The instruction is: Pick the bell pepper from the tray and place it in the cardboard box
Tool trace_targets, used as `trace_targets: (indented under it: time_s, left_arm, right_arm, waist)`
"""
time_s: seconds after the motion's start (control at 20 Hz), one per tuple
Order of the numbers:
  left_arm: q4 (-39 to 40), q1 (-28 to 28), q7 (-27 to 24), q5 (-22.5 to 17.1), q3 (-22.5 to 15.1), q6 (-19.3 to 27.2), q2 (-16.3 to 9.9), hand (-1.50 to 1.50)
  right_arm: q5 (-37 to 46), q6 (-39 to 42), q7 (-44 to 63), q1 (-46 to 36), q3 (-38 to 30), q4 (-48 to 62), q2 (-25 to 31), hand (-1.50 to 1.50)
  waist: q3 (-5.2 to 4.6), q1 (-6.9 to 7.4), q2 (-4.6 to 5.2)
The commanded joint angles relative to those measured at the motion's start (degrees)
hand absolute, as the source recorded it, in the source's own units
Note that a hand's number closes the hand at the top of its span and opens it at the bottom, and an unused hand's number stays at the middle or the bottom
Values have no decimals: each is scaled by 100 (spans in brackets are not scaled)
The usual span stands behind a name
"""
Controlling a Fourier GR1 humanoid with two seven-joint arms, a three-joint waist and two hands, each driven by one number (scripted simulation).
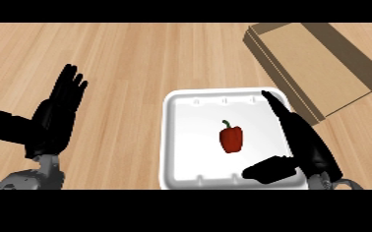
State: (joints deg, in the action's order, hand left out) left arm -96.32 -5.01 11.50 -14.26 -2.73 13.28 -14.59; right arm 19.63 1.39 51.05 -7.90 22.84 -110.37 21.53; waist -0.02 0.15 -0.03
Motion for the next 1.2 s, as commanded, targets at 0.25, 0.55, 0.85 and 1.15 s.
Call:
trace_targets:
  time_s: [0.25,0.55,0.85,1.15]
  left_arm:
    - [181,123,-236,295,98,-259,373,0]
    - [486,-330,-56,292,431,-382,344,0]
    - [-20,-81,219,385,475,-466,445,0]
    - [327,-151,-204,954,163,-176,838,0]
  right_arm:
    - [627,176,-652,303,-333,556,-538,-150]
    - [959,114,-791,69,-273,1148,-1155,-150]
    - [1270,367,-648,104,-322,1127,-1437,-150]
    - [1594,392,-751,379,-281,1025,-1414,-150]
  waist:
    - [2,-15,0]
    - [2,-14,4]
    - [2,-10,0]
    - [1,-31,-1]
